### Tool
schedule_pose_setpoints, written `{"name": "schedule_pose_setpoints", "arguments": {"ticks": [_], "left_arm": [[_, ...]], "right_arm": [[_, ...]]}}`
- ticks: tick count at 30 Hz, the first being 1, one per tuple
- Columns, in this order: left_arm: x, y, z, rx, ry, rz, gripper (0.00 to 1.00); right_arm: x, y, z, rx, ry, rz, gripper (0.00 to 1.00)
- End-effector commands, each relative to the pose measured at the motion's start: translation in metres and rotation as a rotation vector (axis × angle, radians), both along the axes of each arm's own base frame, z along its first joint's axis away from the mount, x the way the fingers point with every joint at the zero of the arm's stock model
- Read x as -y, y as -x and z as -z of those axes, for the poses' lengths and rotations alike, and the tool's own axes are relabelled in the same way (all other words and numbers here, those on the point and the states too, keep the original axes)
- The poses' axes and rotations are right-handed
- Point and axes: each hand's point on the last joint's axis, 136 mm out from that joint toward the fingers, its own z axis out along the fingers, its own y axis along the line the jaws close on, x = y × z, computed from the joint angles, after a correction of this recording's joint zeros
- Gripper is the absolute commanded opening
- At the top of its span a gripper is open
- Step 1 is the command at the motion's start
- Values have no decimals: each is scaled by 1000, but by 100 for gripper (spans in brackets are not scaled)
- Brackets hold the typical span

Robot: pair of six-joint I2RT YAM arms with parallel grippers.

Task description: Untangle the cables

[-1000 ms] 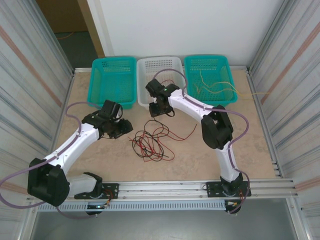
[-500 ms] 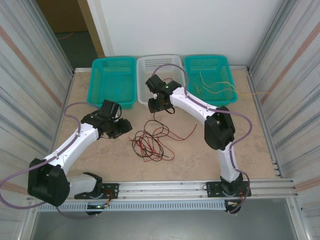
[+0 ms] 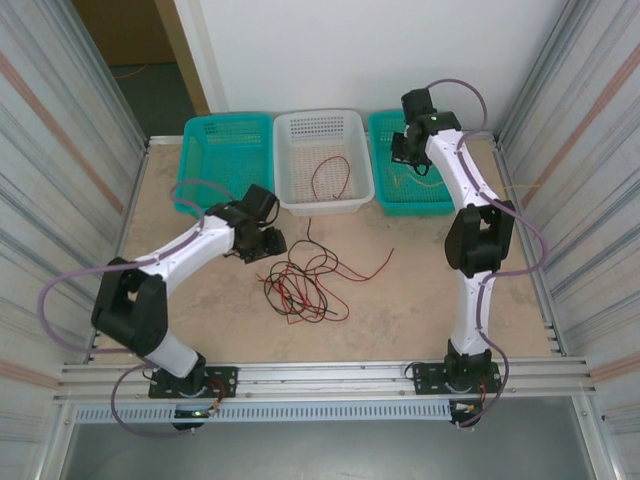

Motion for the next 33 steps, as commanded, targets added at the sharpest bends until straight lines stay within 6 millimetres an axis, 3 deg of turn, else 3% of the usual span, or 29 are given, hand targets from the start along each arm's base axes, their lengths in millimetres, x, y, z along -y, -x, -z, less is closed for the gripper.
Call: {"name": "schedule_pose_setpoints", "arguments": {"ticks": [1,6,9,15,28,33], "left_arm": [[-16,-23,-12,96,-181,7,51],[-24,-34,-12,185,-261,-95,41],[-18,-33,11,197,-169,-148,42],[-2,-27,49,99,-46,-167,52],[11,-21,65,41,28,-177,52],[15,-22,70,10,25,-166,53]], "right_arm": [[-14,1,22,-75,-25,-50,18],[-19,-4,54,-136,-24,-78,16],[-28,-5,64,-144,-49,-102,16],[-51,0,73,-154,-52,-179,16],[-66,8,72,-136,-60,-252,18],[-51,7,59,-113,4,-201,28]]}}
